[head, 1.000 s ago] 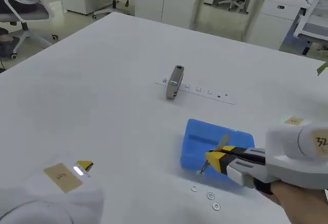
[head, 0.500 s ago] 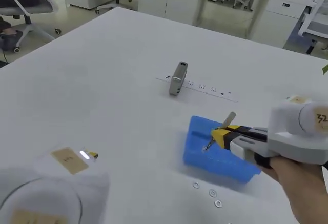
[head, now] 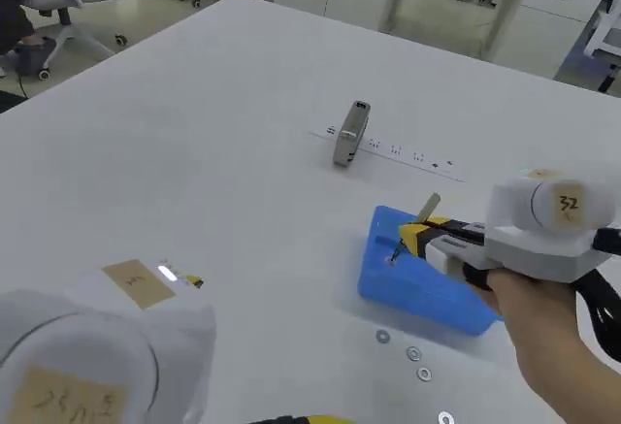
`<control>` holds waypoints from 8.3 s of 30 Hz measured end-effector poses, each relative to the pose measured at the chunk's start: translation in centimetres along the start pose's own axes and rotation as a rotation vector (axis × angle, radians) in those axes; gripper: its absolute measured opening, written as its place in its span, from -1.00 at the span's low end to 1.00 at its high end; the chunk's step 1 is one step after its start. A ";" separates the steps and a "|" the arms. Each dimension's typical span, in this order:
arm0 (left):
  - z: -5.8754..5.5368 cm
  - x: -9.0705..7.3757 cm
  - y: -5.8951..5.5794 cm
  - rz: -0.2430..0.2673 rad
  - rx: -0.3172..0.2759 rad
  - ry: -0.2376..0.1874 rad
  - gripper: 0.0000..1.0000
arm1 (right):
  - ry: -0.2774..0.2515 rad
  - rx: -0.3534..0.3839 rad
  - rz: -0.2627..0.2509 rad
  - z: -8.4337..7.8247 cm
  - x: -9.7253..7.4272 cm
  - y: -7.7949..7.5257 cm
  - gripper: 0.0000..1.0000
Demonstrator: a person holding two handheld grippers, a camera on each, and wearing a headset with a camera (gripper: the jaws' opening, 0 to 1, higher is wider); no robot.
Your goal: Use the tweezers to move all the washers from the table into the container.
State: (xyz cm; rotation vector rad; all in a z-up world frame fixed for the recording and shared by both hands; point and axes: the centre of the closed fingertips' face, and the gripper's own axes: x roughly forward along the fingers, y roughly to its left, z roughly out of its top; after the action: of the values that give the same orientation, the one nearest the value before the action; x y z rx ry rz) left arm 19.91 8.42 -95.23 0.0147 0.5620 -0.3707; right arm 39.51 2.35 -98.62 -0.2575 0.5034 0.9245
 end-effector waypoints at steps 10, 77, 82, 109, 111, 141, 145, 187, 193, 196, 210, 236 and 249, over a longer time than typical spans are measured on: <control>-0.4 -0.1 0.3 0.006 0.006 0.004 0.98 | 0.036 0.008 -0.024 -1.4 1.4 -0.2 -0.96; 0.6 -2.6 0.2 0.049 0.082 -0.002 0.98 | -0.028 0.047 0.015 0.1 -5.4 3.6 -0.93; 0.5 -2.6 0.1 0.041 0.081 0.002 0.98 | 0.002 0.063 0.019 -1.6 -5.4 4.0 -0.94; -0.7 -2.0 1.0 0.068 0.087 0.046 0.98 | 0.086 0.135 0.000 -6.2 -2.8 3.4 -0.93; -0.7 -2.0 1.0 0.069 0.087 0.048 0.98 | 0.085 0.140 0.001 -6.3 -2.7 3.3 -0.93; -0.8 -1.9 0.8 0.067 0.107 0.060 0.95 | 0.068 0.146 -0.031 -7.0 -3.6 3.9 -0.94; -0.7 -2.0 0.7 0.065 0.110 0.055 0.95 | 0.104 0.059 -0.019 -7.3 -3.6 4.8 -0.95; 0.8 -3.4 -0.1 0.062 0.157 0.000 0.95 | 0.082 0.044 -0.046 -1.6 -7.0 2.1 -0.98; 0.6 -3.2 0.1 0.063 0.150 0.009 0.95 | 0.070 0.027 -0.052 -0.6 -5.9 1.4 -0.98; 0.5 -3.1 0.1 0.062 0.146 0.011 0.95 | 0.068 0.023 -0.055 -0.3 -5.2 0.8 -0.98; 0.6 -2.5 0.5 0.068 0.126 0.017 0.94 | 0.157 0.006 -0.041 -2.6 -2.0 -0.4 -0.97; -0.3 -1.5 1.3 0.073 0.094 0.047 0.91 | 0.207 0.016 -0.041 -4.5 0.5 -1.2 -0.97; -0.4 -1.6 1.2 0.075 0.099 0.054 0.90 | 0.205 0.026 -0.046 -4.6 0.4 -1.3 -0.97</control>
State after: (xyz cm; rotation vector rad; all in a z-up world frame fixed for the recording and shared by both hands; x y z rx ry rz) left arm 18.88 10.13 -94.88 0.1405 0.5944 -0.3257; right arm 39.41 -0.03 -102.75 -0.3413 0.6953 0.8508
